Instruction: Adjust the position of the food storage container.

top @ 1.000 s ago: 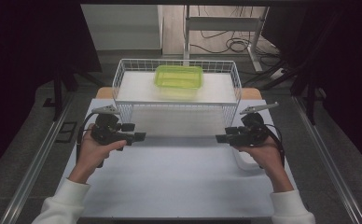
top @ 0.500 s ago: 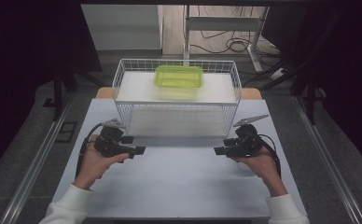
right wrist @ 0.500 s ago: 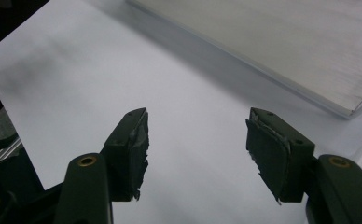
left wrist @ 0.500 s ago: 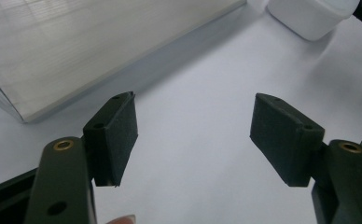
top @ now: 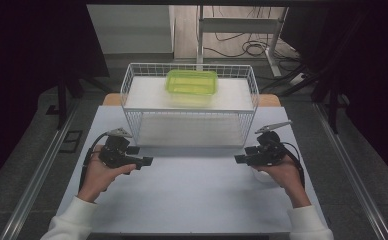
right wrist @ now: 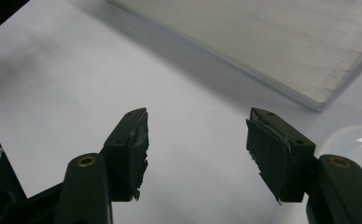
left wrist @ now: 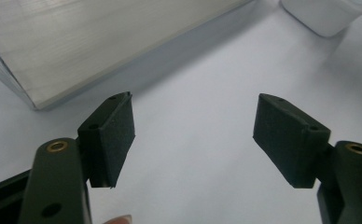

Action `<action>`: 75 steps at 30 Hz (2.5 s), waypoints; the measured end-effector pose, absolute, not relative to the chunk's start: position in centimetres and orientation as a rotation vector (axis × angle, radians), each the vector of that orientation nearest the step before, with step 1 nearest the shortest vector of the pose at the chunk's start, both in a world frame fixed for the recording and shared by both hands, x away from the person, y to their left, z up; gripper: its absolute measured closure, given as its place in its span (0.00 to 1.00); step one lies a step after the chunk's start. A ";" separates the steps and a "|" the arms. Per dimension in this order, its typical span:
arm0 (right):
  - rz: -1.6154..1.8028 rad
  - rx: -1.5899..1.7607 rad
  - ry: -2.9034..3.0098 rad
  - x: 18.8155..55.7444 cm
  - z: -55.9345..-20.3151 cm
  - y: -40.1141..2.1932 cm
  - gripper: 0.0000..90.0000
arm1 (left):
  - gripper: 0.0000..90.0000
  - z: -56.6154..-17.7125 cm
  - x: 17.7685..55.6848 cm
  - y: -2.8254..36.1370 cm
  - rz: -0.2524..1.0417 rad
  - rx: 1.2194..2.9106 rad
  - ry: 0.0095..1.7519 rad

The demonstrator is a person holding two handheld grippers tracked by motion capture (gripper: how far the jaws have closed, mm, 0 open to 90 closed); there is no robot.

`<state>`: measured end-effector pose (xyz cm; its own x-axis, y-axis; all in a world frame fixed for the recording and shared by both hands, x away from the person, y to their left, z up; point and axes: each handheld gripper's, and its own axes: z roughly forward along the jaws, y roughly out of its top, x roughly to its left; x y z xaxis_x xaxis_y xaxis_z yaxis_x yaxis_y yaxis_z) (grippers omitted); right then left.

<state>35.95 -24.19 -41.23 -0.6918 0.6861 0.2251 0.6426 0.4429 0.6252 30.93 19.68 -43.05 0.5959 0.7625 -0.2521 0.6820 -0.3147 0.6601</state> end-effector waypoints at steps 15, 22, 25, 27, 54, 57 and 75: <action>0.945 1.374 2.457 37.9 -41.6 -29.5 0.81 | 0.29 -43.4 31.0 20.3 0.144 2.057 1.165; 0.899 1.444 2.401 38.6 -41.9 -31.9 0.96 | 0.28 -43.5 31.0 20.5 0.147 2.062 1.171; 0.884 1.462 2.365 38.8 -41.8 -32.8 0.98 | 0.28 -43.5 31.0 20.5 0.146 2.063 1.173; 0.862 1.466 2.350 38.9 -41.8 -33.4 0.99 | 0.28 -43.6 31.0 20.5 0.145 2.063 1.175; 0.692 1.590 2.340 39.5 -44.6 -36.5 0.99 | 0.28 -43.8 31.1 21.0 0.136 2.061 1.184; 0.703 1.572 2.364 39.4 -44.6 -36.1 0.99 | 0.28 -43.9 31.1 21.0 0.134 2.064 1.184; 0.729 1.427 2.504 38.4 -45.0 -30.6 0.99 | 0.28 -43.8 31.1 21.2 0.127 2.068 1.174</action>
